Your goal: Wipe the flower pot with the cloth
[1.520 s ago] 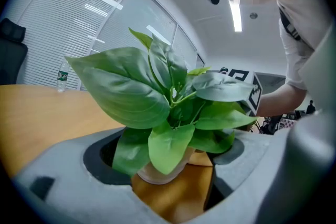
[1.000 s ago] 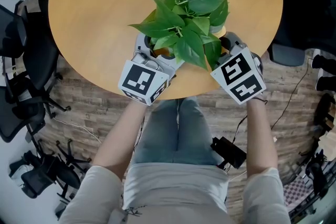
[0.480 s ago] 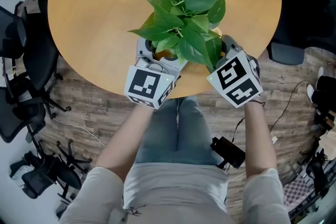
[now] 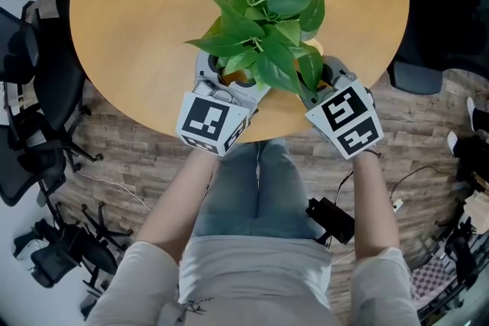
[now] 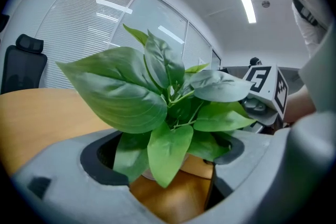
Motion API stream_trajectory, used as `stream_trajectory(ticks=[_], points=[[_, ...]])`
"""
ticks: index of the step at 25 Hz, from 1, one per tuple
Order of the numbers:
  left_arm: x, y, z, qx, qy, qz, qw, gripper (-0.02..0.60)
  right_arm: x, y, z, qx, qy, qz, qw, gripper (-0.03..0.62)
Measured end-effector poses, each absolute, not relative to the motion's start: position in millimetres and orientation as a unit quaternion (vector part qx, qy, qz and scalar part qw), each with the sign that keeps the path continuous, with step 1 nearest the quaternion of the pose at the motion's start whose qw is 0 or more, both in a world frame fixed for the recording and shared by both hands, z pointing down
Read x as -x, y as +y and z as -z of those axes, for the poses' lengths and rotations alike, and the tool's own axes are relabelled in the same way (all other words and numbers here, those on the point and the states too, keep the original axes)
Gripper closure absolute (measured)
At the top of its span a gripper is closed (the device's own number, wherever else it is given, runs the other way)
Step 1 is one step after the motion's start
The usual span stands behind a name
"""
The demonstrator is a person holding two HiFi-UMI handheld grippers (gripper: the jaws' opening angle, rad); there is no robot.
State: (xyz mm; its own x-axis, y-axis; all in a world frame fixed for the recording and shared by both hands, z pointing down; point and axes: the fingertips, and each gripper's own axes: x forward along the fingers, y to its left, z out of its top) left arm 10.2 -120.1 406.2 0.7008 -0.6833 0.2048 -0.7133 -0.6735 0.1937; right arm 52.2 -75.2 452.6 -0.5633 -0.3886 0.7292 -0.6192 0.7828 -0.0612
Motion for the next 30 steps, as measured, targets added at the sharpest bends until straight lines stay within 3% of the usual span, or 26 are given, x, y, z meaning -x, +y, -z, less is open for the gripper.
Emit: stream_trajectory(ticks=[18,21,26,30], points=[[34,-51,-373,-0.912,-0.355,-0.114,0.170,0.163,-114,-45,-378,-0.383,-0.851,-0.182,0.308,0.537],[39,-42,-347,-0.913,-0.353,-0.114,0.169,0.221,-114,-38,-353,-0.388,-0.855,-0.177,0.296,0.537],[40,-36,-307,-0.912,-0.355,-0.116,0.169,0.426,-109,-32,-303,-0.398,-0.864,-0.170,0.259,0.537],[40,-33,-276,-0.910,-0.363,-0.116,0.160,0.542,-100,-31,-268,-0.404,-0.872,-0.175,0.212,0.537]])
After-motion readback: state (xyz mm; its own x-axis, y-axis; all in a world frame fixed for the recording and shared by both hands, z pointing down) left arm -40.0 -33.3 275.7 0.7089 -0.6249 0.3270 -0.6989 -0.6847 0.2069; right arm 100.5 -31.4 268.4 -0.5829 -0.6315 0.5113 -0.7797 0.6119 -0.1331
